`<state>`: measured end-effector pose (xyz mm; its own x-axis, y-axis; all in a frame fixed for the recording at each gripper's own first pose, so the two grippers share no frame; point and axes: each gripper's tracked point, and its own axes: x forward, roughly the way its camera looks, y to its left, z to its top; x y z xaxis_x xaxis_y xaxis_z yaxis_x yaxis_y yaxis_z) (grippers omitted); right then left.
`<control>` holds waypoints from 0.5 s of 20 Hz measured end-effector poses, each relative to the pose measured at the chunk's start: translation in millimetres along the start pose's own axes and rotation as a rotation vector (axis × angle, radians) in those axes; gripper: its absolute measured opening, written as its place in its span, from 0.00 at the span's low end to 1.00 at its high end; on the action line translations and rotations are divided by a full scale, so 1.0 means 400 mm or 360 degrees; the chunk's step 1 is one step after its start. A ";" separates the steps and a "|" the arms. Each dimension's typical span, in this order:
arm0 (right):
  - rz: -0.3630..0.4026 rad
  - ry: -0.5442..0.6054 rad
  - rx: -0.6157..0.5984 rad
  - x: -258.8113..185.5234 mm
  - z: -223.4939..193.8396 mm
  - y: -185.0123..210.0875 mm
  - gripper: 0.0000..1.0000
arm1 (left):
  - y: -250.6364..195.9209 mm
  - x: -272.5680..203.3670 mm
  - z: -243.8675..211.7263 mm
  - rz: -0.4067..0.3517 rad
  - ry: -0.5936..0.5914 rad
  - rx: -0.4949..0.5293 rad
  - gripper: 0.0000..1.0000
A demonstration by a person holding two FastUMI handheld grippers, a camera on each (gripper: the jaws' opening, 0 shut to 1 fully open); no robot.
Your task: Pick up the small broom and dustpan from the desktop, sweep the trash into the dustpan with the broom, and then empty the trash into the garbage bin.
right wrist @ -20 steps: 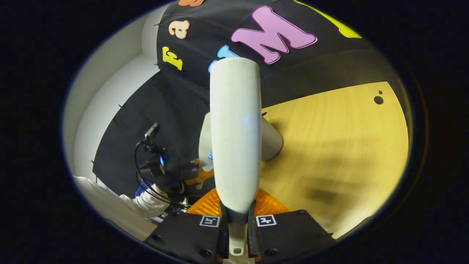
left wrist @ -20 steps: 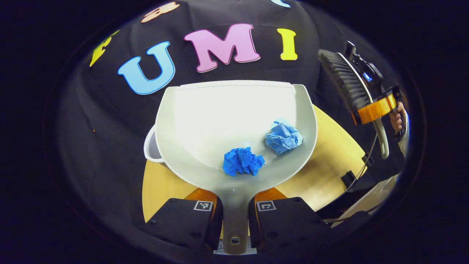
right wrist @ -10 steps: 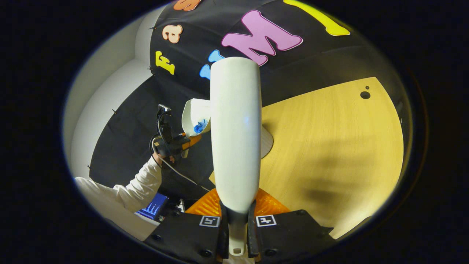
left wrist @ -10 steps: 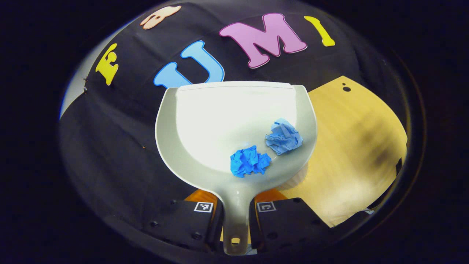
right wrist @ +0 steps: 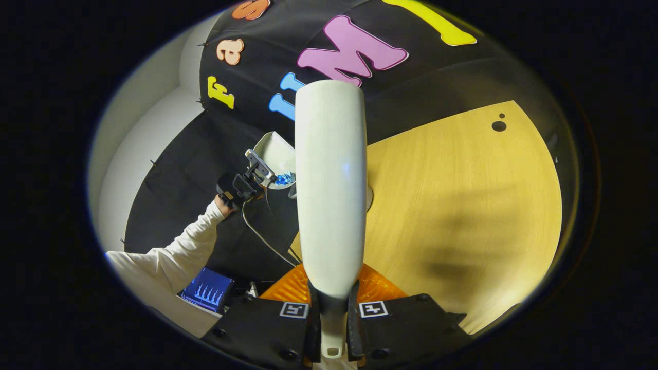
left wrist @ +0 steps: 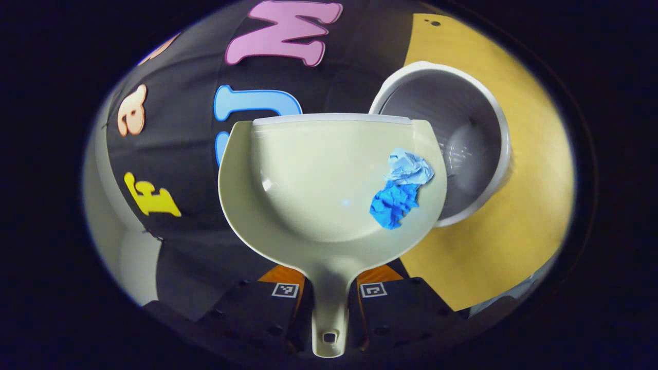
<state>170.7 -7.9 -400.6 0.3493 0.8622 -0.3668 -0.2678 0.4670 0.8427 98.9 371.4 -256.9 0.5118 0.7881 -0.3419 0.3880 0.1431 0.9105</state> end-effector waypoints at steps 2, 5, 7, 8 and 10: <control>-0.0007 0.0000 0.0010 -0.005 -0.004 -0.003 0.21 | 0.003 0.000 0.002 0.0054 -0.0029 0.0131 0.27; -0.0022 0.0006 0.0004 -0.016 -0.012 -0.012 0.21 | 0.018 0.002 0.000 0.0137 -0.0038 0.0294 0.27; -0.0035 0.0006 0.0004 -0.018 -0.016 -0.018 0.21 | 0.024 -0.005 0.007 0.0230 -0.0056 0.0404 0.27; -0.0053 0.0005 0.0004 -0.021 -0.017 -0.027 0.21 | 0.024 -0.009 0.010 0.0253 -0.0067 0.0420 0.27; -0.0081 0.0013 0.0010 -0.022 -0.022 -0.042 0.21 | 0.024 -0.007 0.009 0.0244 -0.0094 0.0357 0.27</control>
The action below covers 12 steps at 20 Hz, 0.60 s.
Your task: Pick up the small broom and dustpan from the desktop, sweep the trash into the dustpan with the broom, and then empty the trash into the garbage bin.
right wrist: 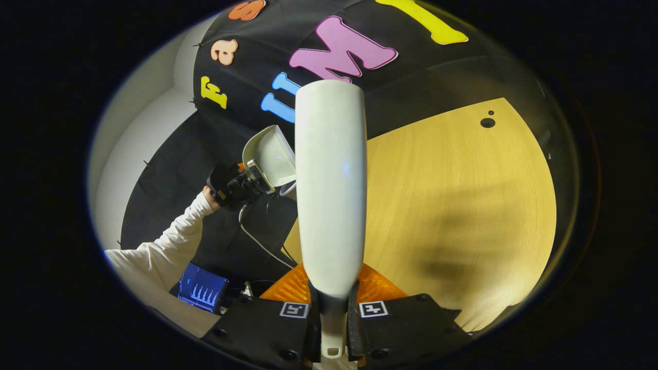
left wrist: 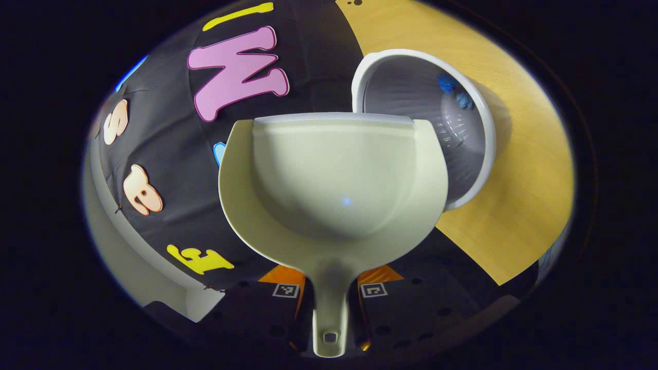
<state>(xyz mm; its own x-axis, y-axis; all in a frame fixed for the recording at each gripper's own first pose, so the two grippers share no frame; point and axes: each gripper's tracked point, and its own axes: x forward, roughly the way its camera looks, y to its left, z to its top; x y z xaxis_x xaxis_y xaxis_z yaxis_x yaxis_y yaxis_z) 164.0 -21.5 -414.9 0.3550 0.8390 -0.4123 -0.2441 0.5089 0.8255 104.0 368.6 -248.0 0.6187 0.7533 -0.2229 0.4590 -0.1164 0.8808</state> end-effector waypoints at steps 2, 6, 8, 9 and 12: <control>-0.0018 0.0012 0.0002 0.000 -0.005 -0.006 0.21 | -0.006 -0.004 0.010 -0.0042 -0.0044 -0.0189 0.27; -0.0035 0.0011 0.0004 0.005 0.009 -0.003 0.21 | 0.033 -0.072 0.055 -0.0176 -0.0219 -0.0811 0.27; -0.0062 -0.0002 -0.0013 0.014 0.042 -0.001 0.21 | 0.077 -0.125 0.090 -0.0219 -0.0329 -0.1121 0.27; -0.0095 -0.0022 -0.0036 0.019 0.070 -0.001 0.21 | 0.095 -0.158 0.115 -0.0270 -0.0388 -0.1270 0.27; -0.0231 -0.0130 -0.0102 0.044 0.178 0.004 0.21 | 0.077 -0.289 0.253 -0.0569 -0.0617 -0.1715 0.29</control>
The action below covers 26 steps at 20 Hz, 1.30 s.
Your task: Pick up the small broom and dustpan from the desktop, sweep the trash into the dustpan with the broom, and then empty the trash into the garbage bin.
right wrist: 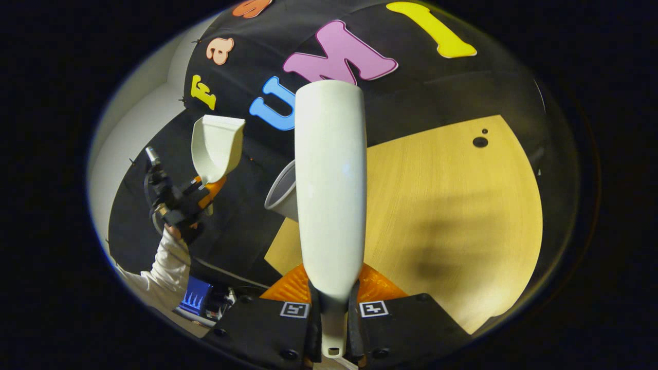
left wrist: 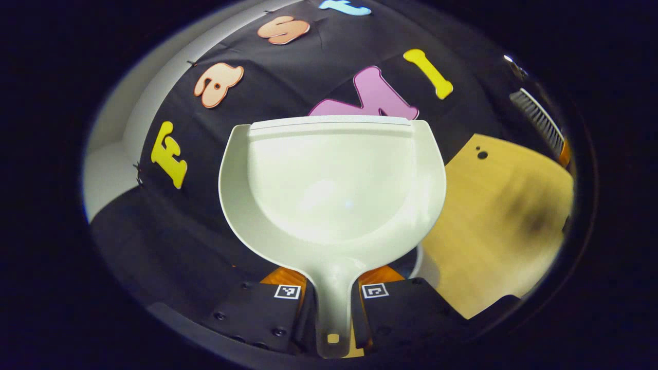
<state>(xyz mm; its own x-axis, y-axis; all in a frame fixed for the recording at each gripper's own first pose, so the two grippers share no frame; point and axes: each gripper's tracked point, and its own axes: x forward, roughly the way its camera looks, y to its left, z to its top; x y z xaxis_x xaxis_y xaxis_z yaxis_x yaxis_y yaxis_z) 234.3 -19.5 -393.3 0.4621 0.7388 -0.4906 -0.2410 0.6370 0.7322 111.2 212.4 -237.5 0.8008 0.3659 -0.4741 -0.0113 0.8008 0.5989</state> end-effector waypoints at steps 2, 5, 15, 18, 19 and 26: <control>-0.0150 -0.0060 -0.0004 0.031 0.046 -0.013 0.21 | -0.148 -0.035 0.002 -0.0221 0.0003 -0.0249 0.27; -0.0369 -0.0052 0.0049 0.080 0.029 -0.045 0.21 | -0.347 -0.045 -0.076 -0.0511 0.0232 -0.0589 0.27; -0.0821 0.0672 0.0175 0.255 -0.359 -0.190 0.22 | -0.724 -0.040 -0.408 -0.0895 0.1369 -0.0808 0.28; -0.0901 0.0779 0.0189 0.281 -0.367 -0.203 0.22 | -0.689 -0.039 -0.382 -0.0851 0.1466 -0.0765 0.28; -0.0935 0.0809 0.0187 0.281 -0.366 -0.202 0.22 | -0.684 -0.038 -0.371 -0.0836 0.1469 -0.0734 0.28; -0.1098 0.1012 0.0176 0.282 -0.416 -0.242 0.22 | -0.667 -0.018 -0.283 -0.0813 0.1542 -0.0651 0.28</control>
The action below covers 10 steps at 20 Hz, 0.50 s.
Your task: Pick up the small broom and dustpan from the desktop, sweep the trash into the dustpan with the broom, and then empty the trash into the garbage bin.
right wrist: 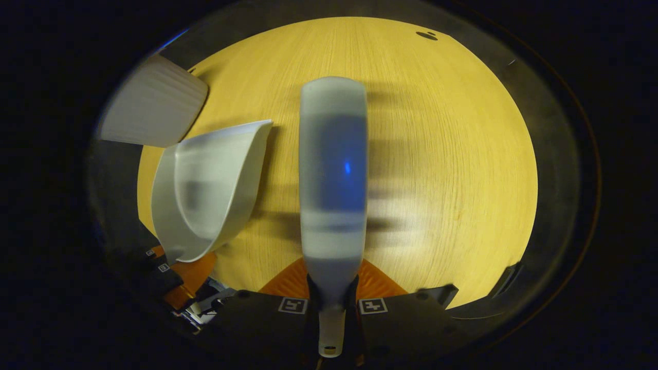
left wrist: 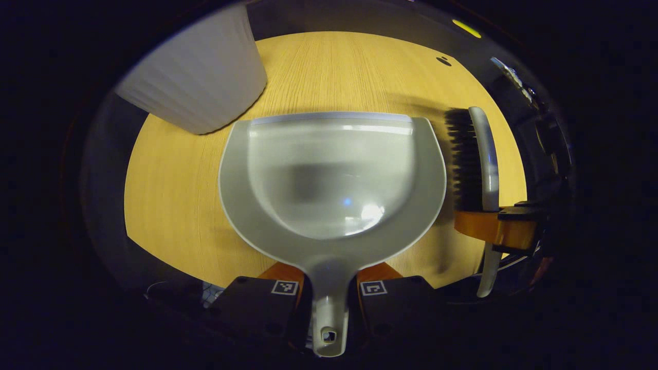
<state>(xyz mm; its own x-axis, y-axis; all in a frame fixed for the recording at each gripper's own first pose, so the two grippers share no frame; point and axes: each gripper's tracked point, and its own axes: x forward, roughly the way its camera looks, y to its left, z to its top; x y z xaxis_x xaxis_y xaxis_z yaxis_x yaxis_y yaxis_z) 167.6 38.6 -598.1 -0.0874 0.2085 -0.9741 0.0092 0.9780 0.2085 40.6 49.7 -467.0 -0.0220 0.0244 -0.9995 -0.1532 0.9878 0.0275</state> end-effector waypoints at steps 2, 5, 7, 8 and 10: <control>-0.0028 0.0059 0.0006 0.011 -0.012 -0.016 0.17 | -0.005 -0.009 0.015 0.0035 0.0038 0.0015 0.27; -0.0028 0.0086 0.0022 0.027 0.004 -0.017 0.22 | -0.026 -0.013 0.028 0.0015 0.0080 0.0001 0.28; -0.0023 0.0094 0.0023 0.018 0.020 -0.013 0.24 | -0.013 -0.013 0.021 0.0004 0.0084 -0.0003 0.28; -0.0027 0.0100 0.0028 0.015 0.017 -0.012 0.24 | -0.010 -0.015 0.014 0.0006 0.0085 0.0006 0.28; -0.0027 0.0105 0.0030 0.012 0.024 -0.006 0.26 | -0.015 -0.007 0.016 0.0007 0.0100 0.0012 0.28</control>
<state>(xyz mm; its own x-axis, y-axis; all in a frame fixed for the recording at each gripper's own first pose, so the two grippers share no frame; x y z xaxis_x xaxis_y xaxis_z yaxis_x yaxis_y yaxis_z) 176.9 37.4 -604.1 -0.1534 0.1913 -0.9695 0.0257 0.9815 0.1897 47.8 44.7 -464.4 -0.0845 0.0191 -0.9962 -0.1455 0.9889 0.0313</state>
